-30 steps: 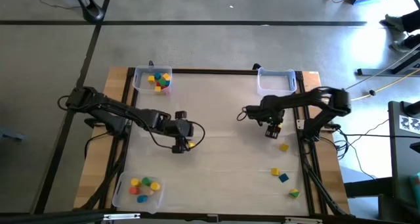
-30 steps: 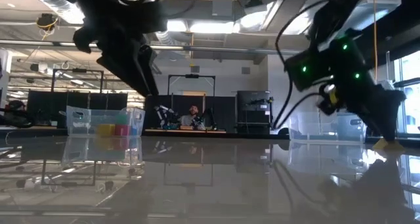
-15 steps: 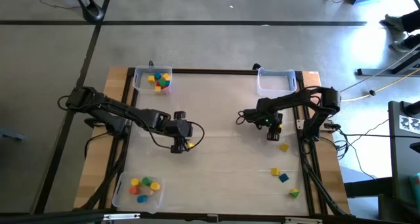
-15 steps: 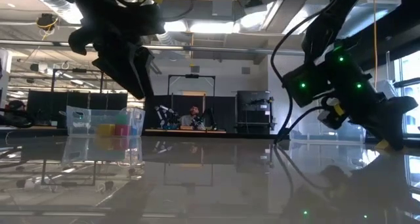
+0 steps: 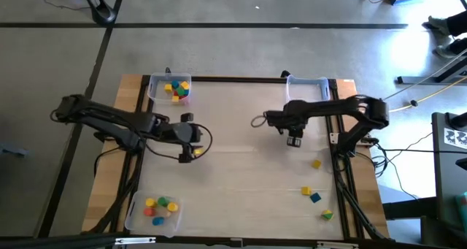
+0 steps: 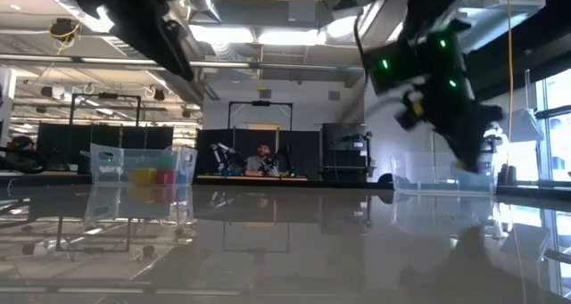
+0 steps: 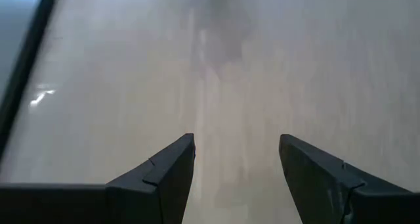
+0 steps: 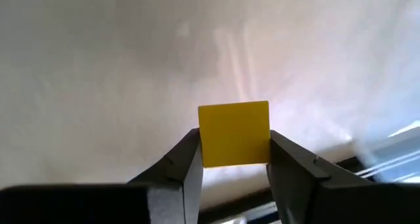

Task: Sort blocks by size
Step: Put the right yellow triangular prism block into the top right transparent bin

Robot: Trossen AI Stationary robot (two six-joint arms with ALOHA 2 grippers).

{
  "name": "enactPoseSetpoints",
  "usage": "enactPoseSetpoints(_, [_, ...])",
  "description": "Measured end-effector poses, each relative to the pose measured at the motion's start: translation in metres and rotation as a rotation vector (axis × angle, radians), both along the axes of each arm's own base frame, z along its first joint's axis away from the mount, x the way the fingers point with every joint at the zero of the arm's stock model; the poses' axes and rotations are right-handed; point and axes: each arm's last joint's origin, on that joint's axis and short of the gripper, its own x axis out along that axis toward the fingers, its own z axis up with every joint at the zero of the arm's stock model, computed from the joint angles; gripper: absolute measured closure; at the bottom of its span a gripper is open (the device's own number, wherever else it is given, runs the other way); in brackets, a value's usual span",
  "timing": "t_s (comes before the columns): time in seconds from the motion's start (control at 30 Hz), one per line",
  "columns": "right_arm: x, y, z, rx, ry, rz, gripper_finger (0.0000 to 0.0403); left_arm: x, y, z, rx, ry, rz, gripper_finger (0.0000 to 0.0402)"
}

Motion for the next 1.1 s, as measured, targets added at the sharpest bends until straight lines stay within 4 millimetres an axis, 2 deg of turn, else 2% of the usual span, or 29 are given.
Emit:
enactPoseSetpoints(0.17, [0.003,-0.02,0.039,-0.109,-0.2,-0.041,0.0271,-0.019,0.004,0.007,0.007,-0.073,0.014,0.0192])
enactPoseSetpoints(0.3, [-0.008,-0.048,0.061,-0.22,-0.347,-0.134,0.0267,-0.033,0.006,-0.007,-0.014,-0.171,0.023,0.0192])
enactPoseSetpoints(0.4, [-0.02,-0.075,0.069,-0.287,-0.426,-0.236,0.0266,-0.039,0.008,-0.02,-0.057,-0.241,0.056,0.0192])
enactPoseSetpoints(0.6, [-0.039,-0.127,0.071,-0.397,-0.546,-0.47,0.0268,-0.042,0.008,-0.046,-0.122,-0.273,0.113,0.0192])
enactPoseSetpoints(0.73, [-0.051,-0.151,0.065,-0.401,-0.575,-0.594,0.0263,-0.044,0.009,-0.056,-0.142,-0.24,0.143,0.0192])
enactPoseSetpoints(0.93, [-0.05,-0.162,0.056,-0.383,-0.588,-0.598,0.0247,-0.043,0.009,-0.055,-0.173,-0.269,0.172,0.0192])
enactPoseSetpoints(1.1, [-0.051,-0.16,0.055,-0.373,-0.572,-0.598,0.0173,-0.04,0.008,-0.051,-0.174,-0.309,0.167,0.0192])
